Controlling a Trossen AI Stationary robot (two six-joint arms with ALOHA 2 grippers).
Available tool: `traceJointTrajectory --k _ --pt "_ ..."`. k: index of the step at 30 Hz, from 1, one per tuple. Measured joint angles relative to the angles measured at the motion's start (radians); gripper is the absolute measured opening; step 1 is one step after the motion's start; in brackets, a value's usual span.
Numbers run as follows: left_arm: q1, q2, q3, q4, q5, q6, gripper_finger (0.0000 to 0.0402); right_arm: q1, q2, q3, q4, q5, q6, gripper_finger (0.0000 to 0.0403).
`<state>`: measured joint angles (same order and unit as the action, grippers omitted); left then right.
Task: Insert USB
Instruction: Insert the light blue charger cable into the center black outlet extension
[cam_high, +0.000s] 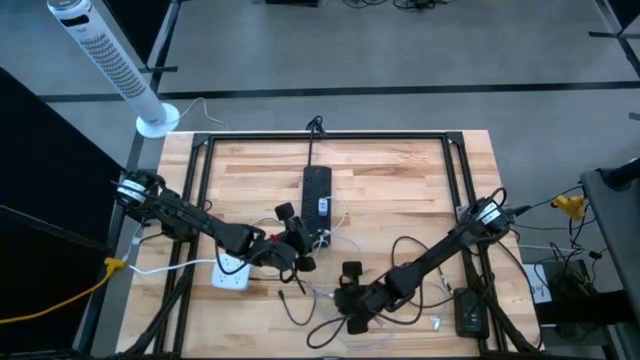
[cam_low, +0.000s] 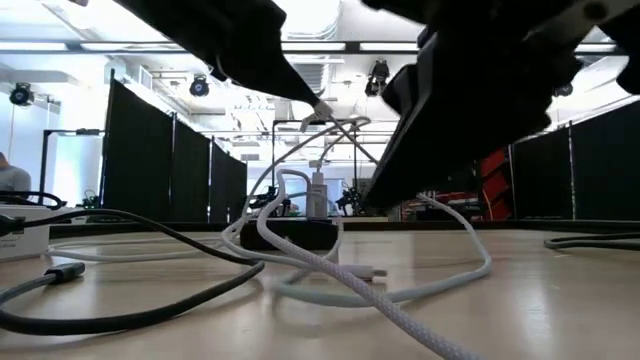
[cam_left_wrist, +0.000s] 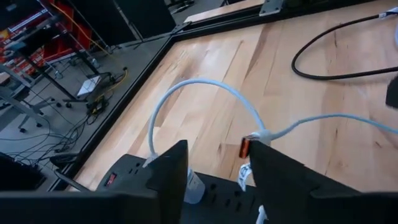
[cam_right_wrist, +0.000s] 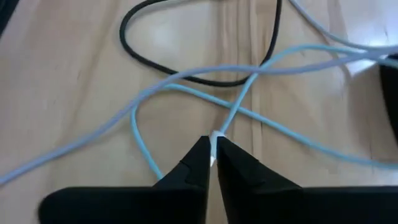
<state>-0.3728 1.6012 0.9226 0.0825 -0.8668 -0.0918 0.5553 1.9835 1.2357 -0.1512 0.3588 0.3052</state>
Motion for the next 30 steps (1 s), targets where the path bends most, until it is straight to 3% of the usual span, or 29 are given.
traceJointTrajectory --k 5,11,18,22,28,30 --pt "0.002 0.000 0.000 0.009 0.001 -0.005 0.0182 -0.020 0.029 -0.001 0.066 0.004 0.006 0.0080" --pt "0.003 0.000 0.000 0.014 0.017 -0.005 0.0163 -0.071 0.060 -0.001 0.065 -0.034 0.131 0.0167" --pt "0.003 0.000 0.000 0.014 0.021 -0.005 0.0136 -0.087 0.102 0.002 0.110 -0.064 0.185 0.0204" --pt "0.004 0.000 0.000 0.013 0.021 -0.004 0.0123 -0.087 0.119 0.004 0.120 -0.049 0.199 0.0178" --pt "0.004 0.000 0.000 0.013 0.021 -0.004 0.0109 -0.087 0.120 0.003 0.112 -0.016 0.140 0.0027" --pt "0.004 0.000 0.000 0.011 0.021 -0.004 0.0107 -0.083 0.117 0.003 0.113 0.016 0.119 0.0014"
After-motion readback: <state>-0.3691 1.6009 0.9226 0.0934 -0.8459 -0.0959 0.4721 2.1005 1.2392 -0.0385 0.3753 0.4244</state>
